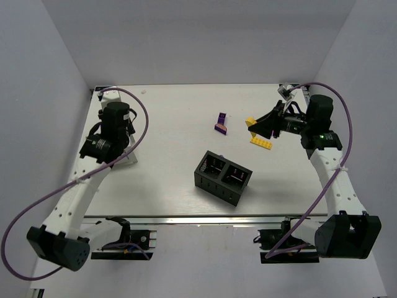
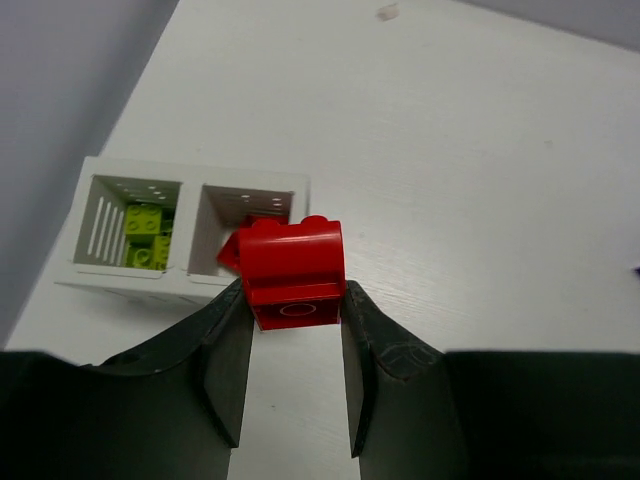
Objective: Sort the legos into containers by color
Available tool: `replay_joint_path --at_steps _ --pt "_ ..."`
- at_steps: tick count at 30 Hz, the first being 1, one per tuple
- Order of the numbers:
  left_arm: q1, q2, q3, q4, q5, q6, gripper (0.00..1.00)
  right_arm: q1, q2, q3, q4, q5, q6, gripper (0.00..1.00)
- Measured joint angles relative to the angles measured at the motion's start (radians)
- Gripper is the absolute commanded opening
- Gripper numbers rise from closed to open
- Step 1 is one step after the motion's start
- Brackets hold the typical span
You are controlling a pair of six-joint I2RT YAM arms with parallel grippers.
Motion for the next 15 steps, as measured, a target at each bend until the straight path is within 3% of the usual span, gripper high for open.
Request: replay_joint_path --at_steps 8,15 --pt "0.211 0.216 -0.026 0.027 0.101 0.043 0.00 -0.019 -0.005 -0.018 -0.014 -0.060 -0.053 0.00" --pt "0.298 0.264 -0.031 0.076 0.146 0.058 0.00 -0.019 -0.022 -0.025 -0.068 -0.074 -0.127 0.00"
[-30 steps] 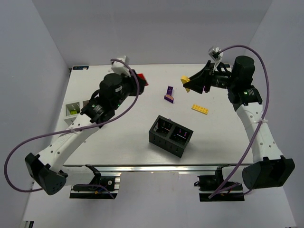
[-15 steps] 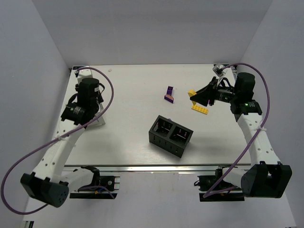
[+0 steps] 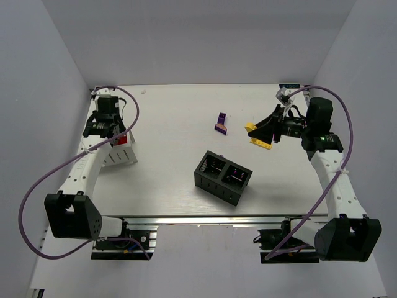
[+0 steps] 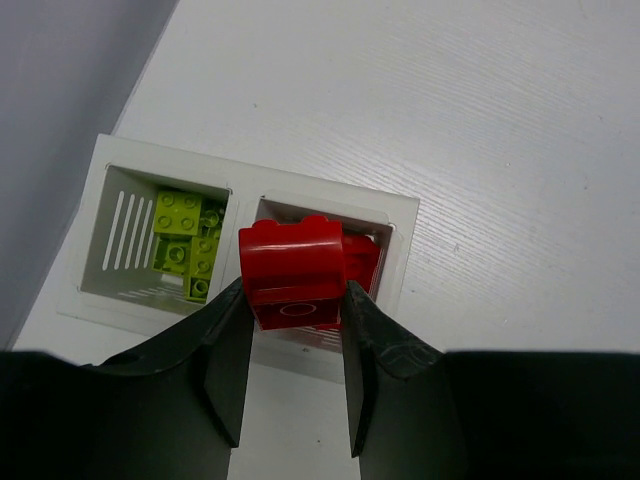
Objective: Sort the legos into containers by color
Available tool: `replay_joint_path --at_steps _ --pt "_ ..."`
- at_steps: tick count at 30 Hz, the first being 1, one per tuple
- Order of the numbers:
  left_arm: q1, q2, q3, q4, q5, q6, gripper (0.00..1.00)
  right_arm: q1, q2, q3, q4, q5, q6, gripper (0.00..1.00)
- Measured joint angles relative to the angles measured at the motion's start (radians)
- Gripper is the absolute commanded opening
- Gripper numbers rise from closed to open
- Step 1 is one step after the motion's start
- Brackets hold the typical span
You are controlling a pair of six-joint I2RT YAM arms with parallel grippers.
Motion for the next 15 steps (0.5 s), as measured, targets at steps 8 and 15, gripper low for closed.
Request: replay_joint_path --at_steps 8,15 --pt "0.029 0.034 -0.051 0.049 0.069 -0.011 0.45 0.000 0.010 0.001 -0.079 -0.008 -0.074 0.00" --pt "0.034 0.032 -0.062 0.063 0.095 -0.017 0.65 0.034 0.059 0.018 -0.134 0.010 -0.146 0.00"
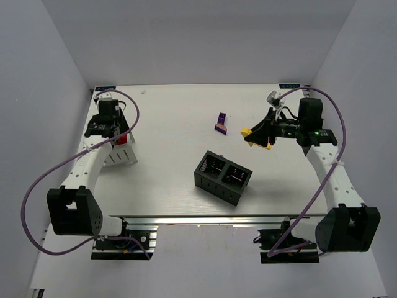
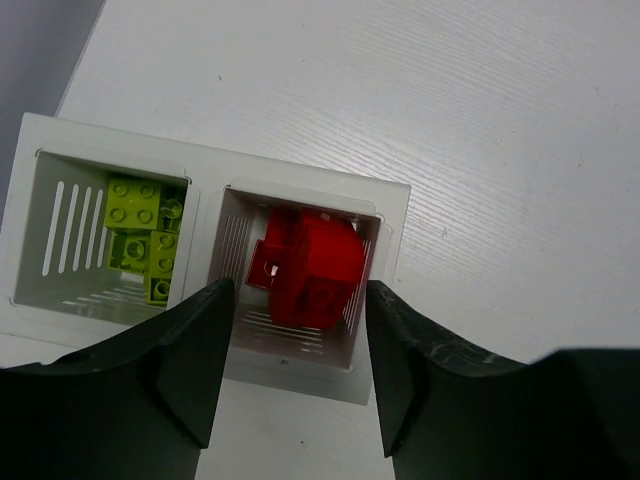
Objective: Sort the legos into containers by color
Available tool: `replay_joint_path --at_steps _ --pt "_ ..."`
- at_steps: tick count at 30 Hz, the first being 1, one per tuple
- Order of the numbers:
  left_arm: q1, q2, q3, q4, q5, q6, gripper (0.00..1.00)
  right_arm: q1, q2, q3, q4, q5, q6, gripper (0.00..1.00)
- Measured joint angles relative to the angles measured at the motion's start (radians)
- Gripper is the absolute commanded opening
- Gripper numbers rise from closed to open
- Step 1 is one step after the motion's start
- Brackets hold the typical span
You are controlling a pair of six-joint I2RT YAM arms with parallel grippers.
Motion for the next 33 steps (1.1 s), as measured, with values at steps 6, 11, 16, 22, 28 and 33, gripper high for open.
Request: replay_joint_path --at_steps 6,11,16,22,28,33 --pt "0.007 -0.019 0.000 0.003 0.029 -0.007 0.45 0.106 0.045 0.029 -0.019 0.068 -0.077 0.00" --pt "0.003 -0.145 -0.035 0.058 0.244 -0.002 0.39 0.222 0.079 0.047 -0.017 0.150 -0.172 0.00" --pt "-0.013 -0.295 -0.113 0.211 0.637 -0.029 0.71 0.338 0.124 0.020 0.056 0.176 -0.229 0.00" --pt "-0.015 -0.299 -0.237 0.347 0.950 -0.085 0.75 0.435 0.161 -0.058 0.185 0.173 -0.218 0.00" --pt "-0.015 -0.287 -0.272 0.361 1.049 -0.090 0.79 0.472 0.259 -0.059 0.245 0.203 -0.206 0.09" --pt "-0.017 -0.288 -0.289 0.406 1.096 -0.106 0.82 0.498 0.269 -0.064 0.246 0.226 -0.214 0.37"
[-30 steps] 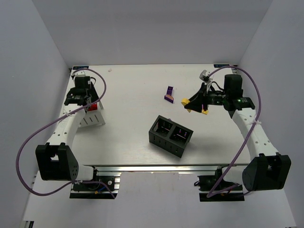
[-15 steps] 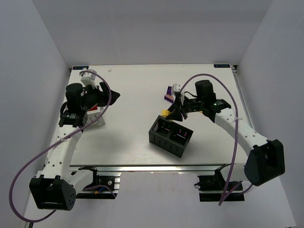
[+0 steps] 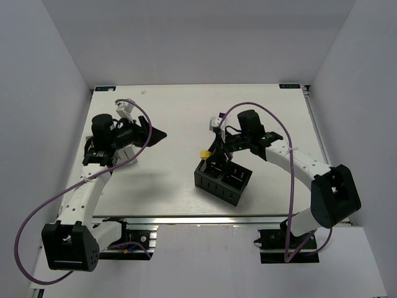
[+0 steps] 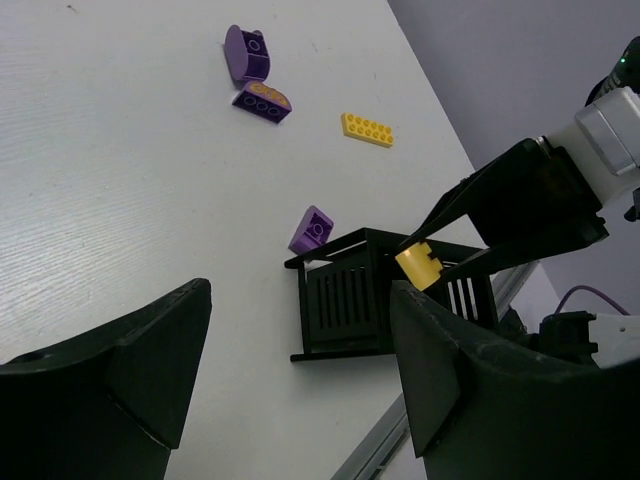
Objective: Sort the legos into containers by color
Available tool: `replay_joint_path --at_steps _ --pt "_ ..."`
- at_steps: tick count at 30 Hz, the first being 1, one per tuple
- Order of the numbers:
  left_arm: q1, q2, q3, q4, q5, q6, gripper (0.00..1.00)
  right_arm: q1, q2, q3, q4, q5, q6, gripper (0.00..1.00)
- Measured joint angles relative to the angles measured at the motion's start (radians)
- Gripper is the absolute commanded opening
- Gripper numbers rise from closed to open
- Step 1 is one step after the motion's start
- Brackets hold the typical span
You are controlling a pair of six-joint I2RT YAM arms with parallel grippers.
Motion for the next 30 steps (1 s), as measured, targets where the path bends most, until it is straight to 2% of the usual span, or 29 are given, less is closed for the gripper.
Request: replay_joint_path --at_steps 3,10,17,19,23,25,28,29,30 --pt "-0.002 0.003 -0.008 0.029 0.020 -0.018 0.83 0.008 -0.001 -0.005 -0.001 0.009 -0.008 0.42" --pt "-0.013 0.061 -0.009 0.101 0.048 -0.066 0.83 0.011 -0.026 -0.013 -0.026 0.026 -0.027 0.47" --pt "-0.063 0.131 0.019 0.109 0.043 -0.080 0.84 0.011 -0.048 -0.013 -0.027 0.021 -0.029 0.58" --pt "-0.078 0.140 0.030 0.109 0.039 -0.080 0.84 0.011 -0.048 -0.013 -0.028 0.020 -0.029 0.58" --pt "-0.105 0.143 0.037 0.110 0.028 -0.080 0.81 0.006 -0.050 -0.013 -0.028 0.024 -0.023 0.47" --pt "-0.120 0.149 0.040 0.113 0.026 -0.080 0.76 -0.002 -0.061 -0.013 -0.028 0.050 -0.013 0.40" --pt "-0.139 0.169 0.043 0.114 0.024 -0.071 0.51 -0.039 -0.113 -0.014 -0.026 0.128 0.032 0.22" --pt "-0.145 0.177 0.045 0.112 0.024 -0.062 0.35 -0.062 -0.138 -0.015 -0.024 0.167 0.053 0.16" --pt "-0.148 0.186 0.045 0.108 0.025 -0.049 0.28 -0.093 -0.163 -0.018 -0.019 0.206 0.073 0.16"
